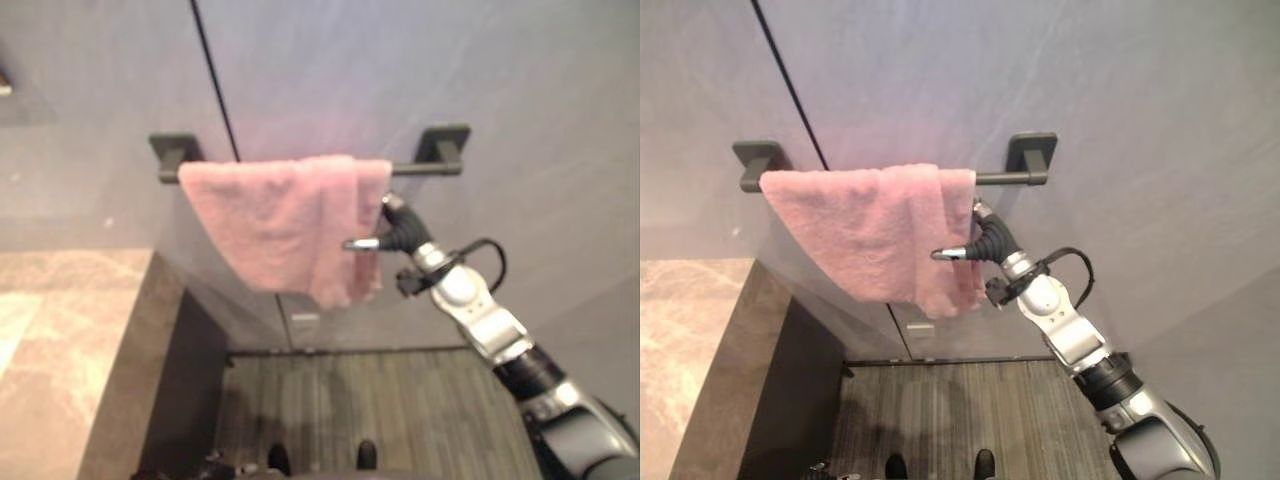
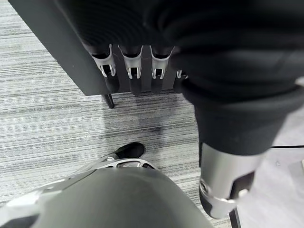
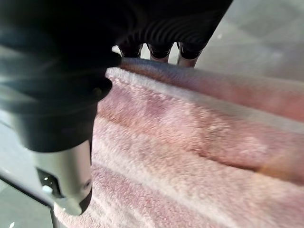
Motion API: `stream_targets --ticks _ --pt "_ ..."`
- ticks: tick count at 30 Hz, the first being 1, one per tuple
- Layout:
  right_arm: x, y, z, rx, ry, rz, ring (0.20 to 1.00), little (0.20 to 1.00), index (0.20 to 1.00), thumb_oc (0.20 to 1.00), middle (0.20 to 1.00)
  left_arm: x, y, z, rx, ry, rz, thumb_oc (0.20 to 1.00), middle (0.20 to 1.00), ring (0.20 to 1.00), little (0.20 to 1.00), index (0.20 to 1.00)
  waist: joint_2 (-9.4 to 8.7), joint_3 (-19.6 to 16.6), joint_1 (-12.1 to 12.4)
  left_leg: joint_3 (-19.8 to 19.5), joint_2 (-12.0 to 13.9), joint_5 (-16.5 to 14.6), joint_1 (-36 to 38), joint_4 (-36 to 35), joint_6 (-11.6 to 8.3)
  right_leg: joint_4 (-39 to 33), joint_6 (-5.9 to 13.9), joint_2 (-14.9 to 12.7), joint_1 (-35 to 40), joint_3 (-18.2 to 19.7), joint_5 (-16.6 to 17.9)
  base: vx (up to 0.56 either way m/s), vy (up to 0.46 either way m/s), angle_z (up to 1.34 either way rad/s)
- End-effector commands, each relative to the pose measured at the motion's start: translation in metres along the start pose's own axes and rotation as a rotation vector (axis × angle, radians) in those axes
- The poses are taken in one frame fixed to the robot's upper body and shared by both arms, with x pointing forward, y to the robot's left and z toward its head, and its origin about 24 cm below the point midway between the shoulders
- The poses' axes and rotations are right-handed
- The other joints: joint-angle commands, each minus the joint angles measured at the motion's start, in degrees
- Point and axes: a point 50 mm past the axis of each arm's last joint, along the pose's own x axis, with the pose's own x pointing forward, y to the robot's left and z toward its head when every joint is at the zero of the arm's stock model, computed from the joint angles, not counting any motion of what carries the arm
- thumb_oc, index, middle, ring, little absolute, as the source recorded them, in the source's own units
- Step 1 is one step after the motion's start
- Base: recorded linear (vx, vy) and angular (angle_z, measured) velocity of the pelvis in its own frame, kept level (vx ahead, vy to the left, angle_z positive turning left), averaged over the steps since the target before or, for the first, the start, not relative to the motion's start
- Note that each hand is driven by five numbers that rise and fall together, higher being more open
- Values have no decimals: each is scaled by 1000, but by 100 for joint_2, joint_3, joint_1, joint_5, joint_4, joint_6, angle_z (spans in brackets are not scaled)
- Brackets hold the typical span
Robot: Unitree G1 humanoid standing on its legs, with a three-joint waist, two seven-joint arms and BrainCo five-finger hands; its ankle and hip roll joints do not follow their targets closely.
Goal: Put brush and paste in cup on sink, flatten towel.
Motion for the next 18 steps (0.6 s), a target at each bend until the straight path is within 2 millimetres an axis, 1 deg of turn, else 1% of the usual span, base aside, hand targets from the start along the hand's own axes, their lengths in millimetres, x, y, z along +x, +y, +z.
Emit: stream_targets --ticks 1,2,3,4,5,6,7,9,11,12,13,14,18 --pt "19 -9 36 1 -174 -18 1000 1000 1000 1000 1000 3 -4 13 50 -17 1 1000 1000 1000 1000 1000 -240 42 106 -12 31 -266 44 74 59 29 337 -421 -57 -269 123 0 0 0" --pt "19 -10 36 -1 -174 -18 1000 1000 1000 1000 1000 3 -3 13 49 -14 5 1000 1000 1000 1000 1000 -243 44 106 -11 30 -268 43 74 62 29 339 -422 -58 -275 123 0 0 0" --pt "19 -10 36 -1 -174 -18 871 871 871 871 871 3 -3 13 49 -14 5 1000 1000 1000 1000 1000 -244 44 106 -11 30 -268 43 74 62 29 339 -423 -57 -275 123 0 0 0" --pt "19 -9 36 4 -173 -17 765 765 765 765 765 3 -2 14 51 -14 9 1000 1000 1000 1000 1000 -251 44 102 -11 31 -277 48 74 66 29 339 -428 -54 -268 123 0 0 0" --pt "19 -9 36 6 -173 -17 696 696 696 696 696 3 -2 14 52 -15 11 1000 1000 1000 1000 1000 -251 46 104 -5 29 -279 51 74 66 29 340 -429 -55 -263 124 0 0 0" --pt "19 -9 36 6 -173 -17 696 696 696 696 696 3 -2 14 52 -15 11 1000 1000 1000 1000 1000 -251 46 104 -4 29 -279 51 74 66 29 340 -429 -55 -263 124 0 0 0" --pt "19 -9 36 7 -173 -20 718 718 718 718 718 3 -2 14 51 -16 12 1000 1000 1000 1000 1000 -250 47 100 4 26 -286 58 74 70 29 340 -431 -54 -259 125 0 0 0" --pt "18 -9 37 22 -181 -25 843 843 843 843 843 3 -1 16 49 -20 15 1000 1000 1000 1000 1000 -247 44 89 24 27 -294 78 74 71 29 343 -431 -48 -261 128 0 0 0" --pt "16 -10 37 27 -183 -31 887 887 887 887 887 3 -1 17 49 -21 16 1000 1000 1000 1000 1000 -246 40 78 31 31 -300 90 74 76 29 344 -431 -39 -254 126 0 0 0" --pt "15 -10 36 28 -180 -34 950 950 950 950 950 3 -1 17 50 -23 16 1000 1000 1000 1000 1000 -246 37 75 33 31 -304 97 74 78 29 346 -431 -35 -248 125 0 0 0" --pt "15 -10 36 28 -180 -34 953 953 953 953 953 3 -1 17 50 -23 16 1000 1000 1000 1000 1000 -246 37 76 33 31 -305 98 74 78 29 346 -431 -34 -248 125 0 0 0" --pt "13 -12 35 32 -177 -41 1000 1000 1000 1000 1000 4 -1 18 48 -26 18 1000 1000 1000 1000 1000 -246 39 61 38 32 -306 108 74 79 29 348 -434 -25 -249 125 0 0 0" --pt "10 -15 34 26 -172 -51 1000 1000 1000 1000 1000 4 -1 20 49 -30 18 1000 1000 1000 1000 1000 -236 33 34 56 34 -311 126 74 78 29 348 -431 -24 -236 126 0 0 0"
